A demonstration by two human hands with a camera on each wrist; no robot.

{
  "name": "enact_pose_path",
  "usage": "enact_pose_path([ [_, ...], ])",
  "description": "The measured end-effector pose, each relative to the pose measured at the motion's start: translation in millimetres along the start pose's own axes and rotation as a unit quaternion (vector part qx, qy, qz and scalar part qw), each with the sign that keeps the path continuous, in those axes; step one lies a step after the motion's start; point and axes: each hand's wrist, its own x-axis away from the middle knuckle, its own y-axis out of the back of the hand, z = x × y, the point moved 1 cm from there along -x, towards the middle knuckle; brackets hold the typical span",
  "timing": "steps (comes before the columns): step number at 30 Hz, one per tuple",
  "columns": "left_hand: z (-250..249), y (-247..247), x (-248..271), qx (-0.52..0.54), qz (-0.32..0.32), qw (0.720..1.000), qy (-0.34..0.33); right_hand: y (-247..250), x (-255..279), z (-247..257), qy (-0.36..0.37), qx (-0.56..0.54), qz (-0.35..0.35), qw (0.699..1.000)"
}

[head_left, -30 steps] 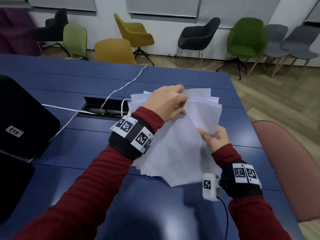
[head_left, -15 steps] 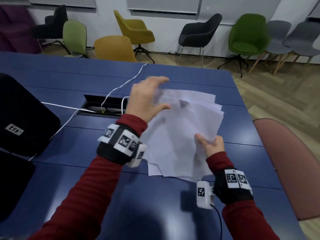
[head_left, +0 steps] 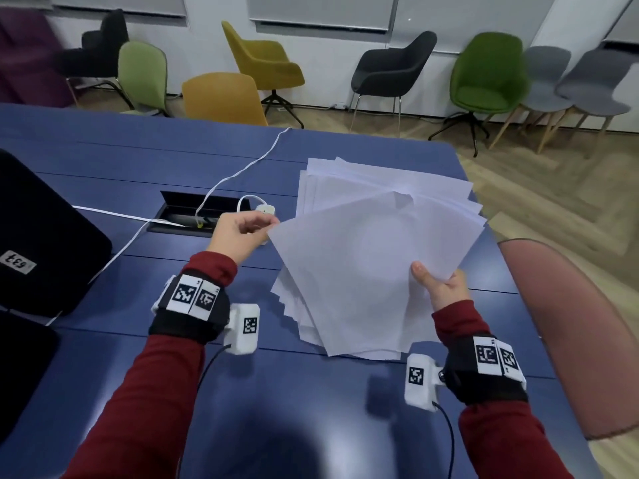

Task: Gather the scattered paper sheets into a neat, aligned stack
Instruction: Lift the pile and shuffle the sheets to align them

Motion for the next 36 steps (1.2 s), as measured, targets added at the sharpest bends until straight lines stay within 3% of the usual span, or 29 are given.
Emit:
enact_pose_path([
  [4, -6.1, -7.3, -12.8, -0.014, -0.003, 1.0, -0.017, -2.2, -0.6, -0.5, -0.014, 0.002, 0.004, 1.0],
  [9, 17.3, -11.1, -23.6, -0.02, 0.108, 0.99, 0.092, -2.7, 2.5, 12.0, -0.025, -0.015, -0.003, 1.0],
  [14, 25.6, -34.4, -27.2, -0.001, 0.086, 0.99, 0.115, 4.3, 2.8, 12.5, -0.043, -0.046, -0.03, 0.998],
  [17, 26.9, -50.6, -31.5, -0.035, 0.098, 0.991, 0.083, 13.6, 1.0, 6.3, -0.078, -0.047, -0.043, 0.995],
  [21, 23.9, -61.4, -28.5, 0.009, 0.09, 0.994, 0.066, 22.1, 1.1, 6.8, -0.088, -0.047, -0.031, 0.995],
  [24, 16.5, -55.3, -21.4, 0.015, 0.086, 0.995, 0.052, 28.3, -1.3, 5.8, -0.099, -0.048, -0.076, 0.991],
  [27, 3.9, -49.8, -13.4, 0.03, 0.041, 0.998, 0.023, 31.1, -3.1, 1.5, -0.092, -0.041, -0.112, 0.989],
  [30, -17.5, -51.8, -6.5, 0.061, -0.01, 0.998, -0.018, 25.8, -1.5, 0.1, -0.094, -0.038, -0.091, 0.991],
  [36, -74.0, -44.0, 1.0, 0.095, -0.017, 0.984, -0.148, 21.4, 3.8, 3.8, -0.089, -0.02, -0.048, 0.995],
])
